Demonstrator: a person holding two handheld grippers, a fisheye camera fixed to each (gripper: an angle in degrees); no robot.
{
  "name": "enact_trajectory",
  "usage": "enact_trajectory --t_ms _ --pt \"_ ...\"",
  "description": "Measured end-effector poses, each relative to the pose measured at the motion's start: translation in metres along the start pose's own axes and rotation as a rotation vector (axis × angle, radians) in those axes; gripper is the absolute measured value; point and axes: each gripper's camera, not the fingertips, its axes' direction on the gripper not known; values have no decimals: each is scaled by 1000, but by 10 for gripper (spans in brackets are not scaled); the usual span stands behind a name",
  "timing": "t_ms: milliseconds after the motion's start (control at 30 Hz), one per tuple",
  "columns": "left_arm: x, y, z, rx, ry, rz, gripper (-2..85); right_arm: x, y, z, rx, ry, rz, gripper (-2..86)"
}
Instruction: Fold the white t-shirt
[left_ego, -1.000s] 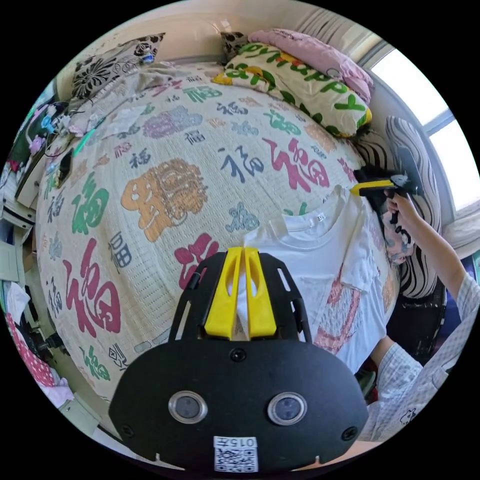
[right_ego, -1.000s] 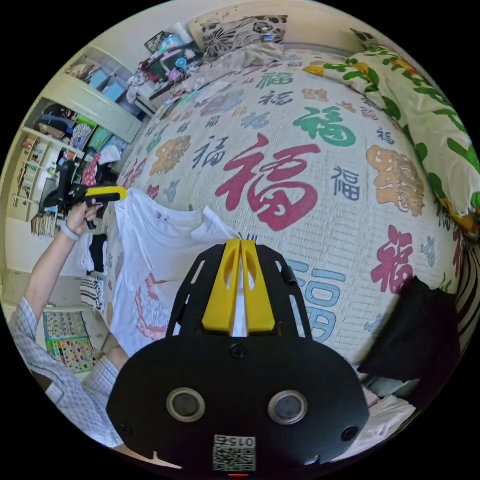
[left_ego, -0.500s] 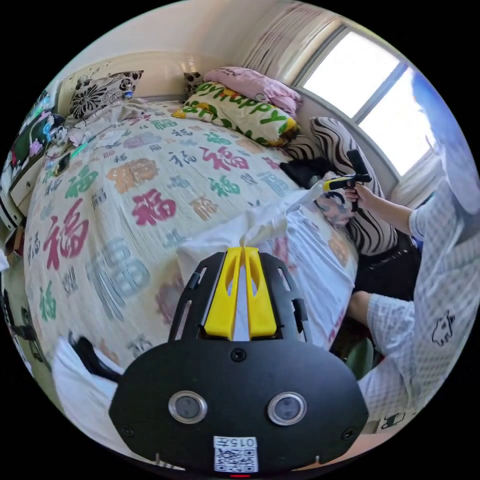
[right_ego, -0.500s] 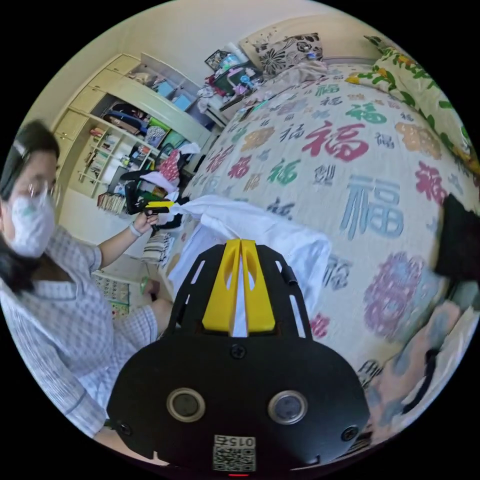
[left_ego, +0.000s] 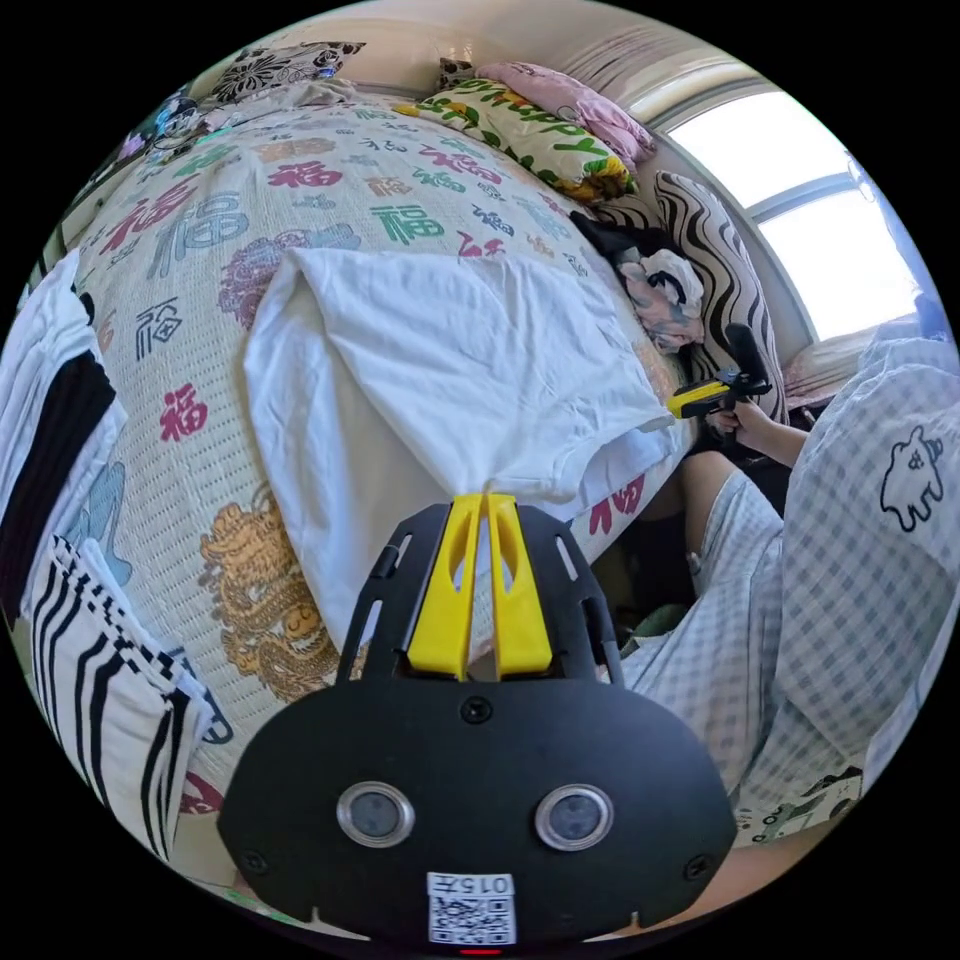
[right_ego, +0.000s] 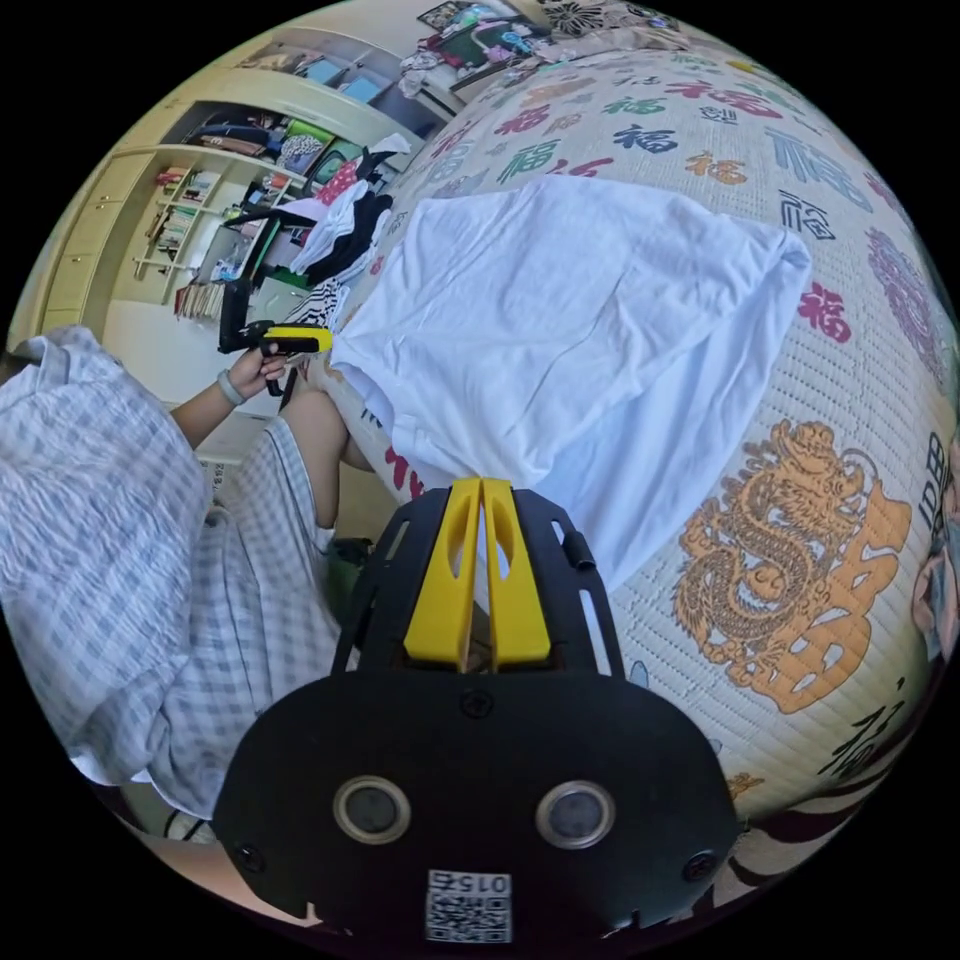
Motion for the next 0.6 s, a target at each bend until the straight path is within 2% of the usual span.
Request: enact_trajectory --t_ms 200,333,500,600 --pt "-1 28 27 -8 -68 17 -4 -5 41 29 22 35 -42 1" --pt "2 47 18 40 -103 -50 -6 -23 70 24 175 51 11 16" --pt "23 56 18 240 -8 -39 -5 -53 76 34 280 132 -21 17" --pt "26 46 52 214 29 -75 -5 -50 65 65 205 106 15 2"
